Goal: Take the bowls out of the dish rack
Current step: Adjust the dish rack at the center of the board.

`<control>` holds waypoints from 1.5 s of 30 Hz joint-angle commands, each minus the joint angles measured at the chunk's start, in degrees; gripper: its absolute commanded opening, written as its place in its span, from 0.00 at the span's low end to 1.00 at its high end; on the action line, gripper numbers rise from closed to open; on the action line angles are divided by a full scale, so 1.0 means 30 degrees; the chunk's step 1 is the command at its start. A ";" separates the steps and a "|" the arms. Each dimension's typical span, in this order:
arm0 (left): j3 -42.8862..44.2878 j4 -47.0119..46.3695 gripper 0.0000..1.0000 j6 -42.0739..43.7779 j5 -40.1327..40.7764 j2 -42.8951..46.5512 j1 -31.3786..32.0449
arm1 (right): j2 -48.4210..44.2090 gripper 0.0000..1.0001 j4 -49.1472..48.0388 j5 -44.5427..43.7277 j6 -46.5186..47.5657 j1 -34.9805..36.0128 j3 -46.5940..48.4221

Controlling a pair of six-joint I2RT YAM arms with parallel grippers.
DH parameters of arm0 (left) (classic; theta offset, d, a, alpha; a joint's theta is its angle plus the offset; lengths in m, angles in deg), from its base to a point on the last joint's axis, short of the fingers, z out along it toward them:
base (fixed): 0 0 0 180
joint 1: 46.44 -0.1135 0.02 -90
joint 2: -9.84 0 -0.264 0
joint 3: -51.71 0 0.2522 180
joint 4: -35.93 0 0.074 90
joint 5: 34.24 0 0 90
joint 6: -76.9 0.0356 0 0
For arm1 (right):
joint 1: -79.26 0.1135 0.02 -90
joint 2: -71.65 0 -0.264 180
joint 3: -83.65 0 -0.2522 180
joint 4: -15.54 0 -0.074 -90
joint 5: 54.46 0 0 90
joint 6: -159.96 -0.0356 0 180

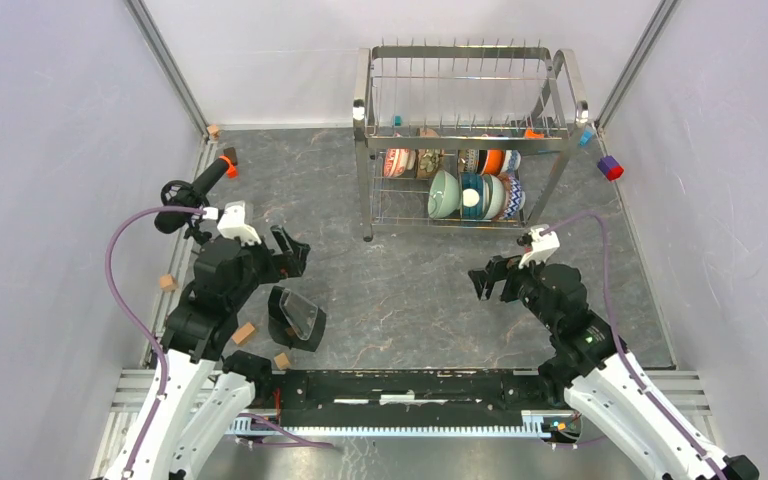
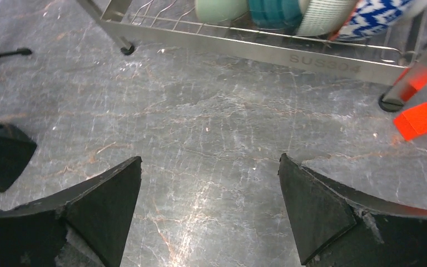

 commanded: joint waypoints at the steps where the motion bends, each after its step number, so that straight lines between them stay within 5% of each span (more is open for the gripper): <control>1: 0.0716 -0.0218 1.00 -0.0930 0.0381 0.0731 0.0076 | -0.0974 0.98 -0.0268 -0.3191 -0.2149 -0.0004 -0.0379; 10: 0.0311 -0.1422 1.00 -0.0883 -0.0601 0.1340 0.0048 | -0.4957 0.98 -0.0877 -0.2417 0.1184 -0.0021 -0.0719; 16: 0.2083 -0.3277 1.00 -0.3262 -0.1461 -0.0936 0.0075 | -0.6458 0.98 -0.0653 -0.0190 0.3141 -0.0010 -0.0666; 21: 0.2883 -0.5945 1.00 -0.4012 -0.3625 -0.2988 0.0079 | -0.3748 0.93 -0.1600 0.0557 0.2327 -0.0010 -0.0725; 25: 0.2832 -0.4815 1.00 -0.3010 -0.2176 -0.4229 0.0061 | -0.1188 0.90 -0.2850 0.0439 0.1549 0.0020 -0.0327; 31: 0.2378 -0.2456 1.00 -0.2742 0.2111 -0.4596 0.0077 | 0.1304 0.89 -0.3698 -0.2345 0.1310 0.0129 0.0796; 37: 0.1391 -0.3781 1.00 -0.2681 0.0722 -0.2914 0.0077 | 0.0847 0.88 -0.4441 -0.5031 0.0093 0.0121 0.0299; 45: 0.0981 -0.5035 1.00 -0.1345 -0.3412 -0.2551 0.1252 | -0.1630 0.84 0.0532 -1.1995 0.1025 0.0135 0.1866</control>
